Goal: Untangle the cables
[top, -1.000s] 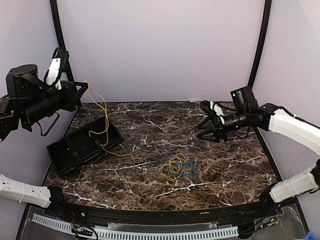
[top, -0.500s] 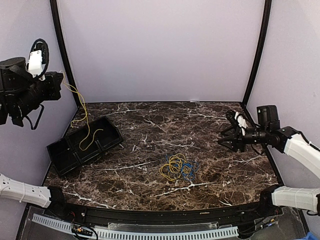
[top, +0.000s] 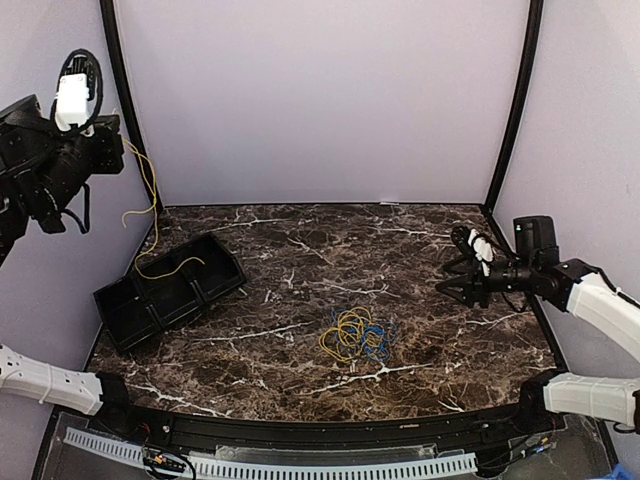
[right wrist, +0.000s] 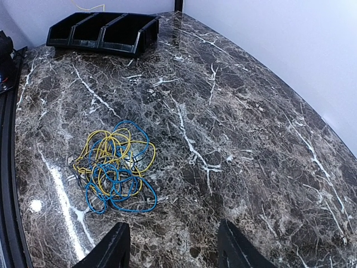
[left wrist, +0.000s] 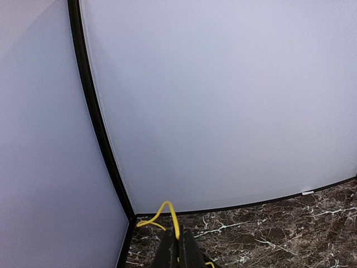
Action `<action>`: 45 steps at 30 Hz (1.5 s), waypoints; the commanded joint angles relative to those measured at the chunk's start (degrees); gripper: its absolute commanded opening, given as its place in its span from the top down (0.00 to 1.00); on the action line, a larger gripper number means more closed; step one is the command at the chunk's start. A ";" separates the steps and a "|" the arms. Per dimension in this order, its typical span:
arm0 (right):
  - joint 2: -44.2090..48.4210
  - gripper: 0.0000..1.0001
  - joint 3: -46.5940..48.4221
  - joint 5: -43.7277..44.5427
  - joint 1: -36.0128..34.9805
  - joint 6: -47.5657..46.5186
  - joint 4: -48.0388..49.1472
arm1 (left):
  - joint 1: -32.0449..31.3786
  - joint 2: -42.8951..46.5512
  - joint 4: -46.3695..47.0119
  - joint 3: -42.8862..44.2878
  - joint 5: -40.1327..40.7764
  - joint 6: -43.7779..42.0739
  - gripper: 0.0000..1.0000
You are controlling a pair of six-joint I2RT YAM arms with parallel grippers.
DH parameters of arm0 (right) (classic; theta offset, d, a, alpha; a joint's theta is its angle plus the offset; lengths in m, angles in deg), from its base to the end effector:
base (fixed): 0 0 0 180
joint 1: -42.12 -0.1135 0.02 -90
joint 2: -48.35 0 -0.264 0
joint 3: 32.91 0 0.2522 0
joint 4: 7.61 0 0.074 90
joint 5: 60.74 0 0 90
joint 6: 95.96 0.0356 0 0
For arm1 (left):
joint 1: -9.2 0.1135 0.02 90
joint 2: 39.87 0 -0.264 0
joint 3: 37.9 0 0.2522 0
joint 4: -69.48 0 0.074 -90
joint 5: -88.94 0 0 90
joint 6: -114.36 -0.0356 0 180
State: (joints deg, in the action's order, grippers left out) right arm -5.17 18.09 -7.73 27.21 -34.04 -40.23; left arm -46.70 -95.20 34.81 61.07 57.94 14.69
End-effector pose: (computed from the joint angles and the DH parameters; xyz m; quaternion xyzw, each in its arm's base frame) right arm 0.1866 0.0718 0.2557 -0.4444 0.7296 0.2296 0.4663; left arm 0.1057 -0.1018 0.5191 -0.0086 0.6781 0.0345 0.7341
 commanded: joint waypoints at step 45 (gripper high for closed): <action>1.80 0.43 -2.21 2.87 2.09 -3.17 3.22 | 35.57 -23.68 12.53 -21.55 -44.91 9.39 1.00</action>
State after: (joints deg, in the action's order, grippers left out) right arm -3.77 16.60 -5.33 28.95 -36.35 -39.03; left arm -12.07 -118.34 43.62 40.57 14.97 22.25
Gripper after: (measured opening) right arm 0.570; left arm 0.021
